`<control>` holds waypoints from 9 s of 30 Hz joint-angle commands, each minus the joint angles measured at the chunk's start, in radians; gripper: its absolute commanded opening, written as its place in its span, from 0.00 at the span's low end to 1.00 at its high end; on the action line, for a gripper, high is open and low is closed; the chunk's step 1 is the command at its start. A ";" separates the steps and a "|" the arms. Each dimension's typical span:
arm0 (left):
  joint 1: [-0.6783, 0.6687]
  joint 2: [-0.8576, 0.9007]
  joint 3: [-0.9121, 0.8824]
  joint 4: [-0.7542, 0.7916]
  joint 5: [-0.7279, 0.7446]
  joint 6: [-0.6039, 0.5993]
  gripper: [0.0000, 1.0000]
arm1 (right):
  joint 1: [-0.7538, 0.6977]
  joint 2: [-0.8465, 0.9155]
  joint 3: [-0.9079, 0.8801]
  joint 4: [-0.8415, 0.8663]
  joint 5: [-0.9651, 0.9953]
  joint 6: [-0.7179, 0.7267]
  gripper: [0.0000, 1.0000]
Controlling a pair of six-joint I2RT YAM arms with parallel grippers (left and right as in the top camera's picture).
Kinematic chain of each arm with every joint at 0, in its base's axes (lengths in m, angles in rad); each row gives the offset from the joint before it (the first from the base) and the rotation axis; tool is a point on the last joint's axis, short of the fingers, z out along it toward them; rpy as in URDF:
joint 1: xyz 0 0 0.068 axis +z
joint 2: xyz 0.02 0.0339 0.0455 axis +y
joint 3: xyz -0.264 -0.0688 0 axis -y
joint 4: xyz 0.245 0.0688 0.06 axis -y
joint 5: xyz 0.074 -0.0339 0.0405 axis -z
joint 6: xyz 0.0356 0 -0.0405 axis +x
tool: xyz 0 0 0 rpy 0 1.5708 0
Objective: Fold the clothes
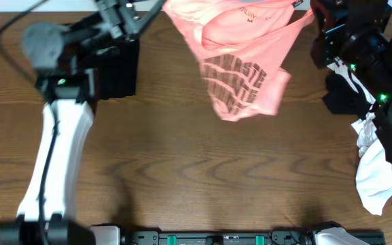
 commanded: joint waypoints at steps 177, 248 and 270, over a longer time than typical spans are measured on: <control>-0.274 -0.249 -0.020 -1.112 -0.547 1.561 0.06 | -0.052 -0.103 0.027 -0.073 -0.171 -0.055 0.01; -0.250 -0.130 0.027 -1.114 -0.701 1.158 0.06 | -0.130 0.141 0.045 -0.168 0.207 -0.157 0.01; -0.249 0.239 0.027 -0.978 -0.729 1.228 0.98 | -0.244 0.677 0.047 0.138 0.143 0.033 0.99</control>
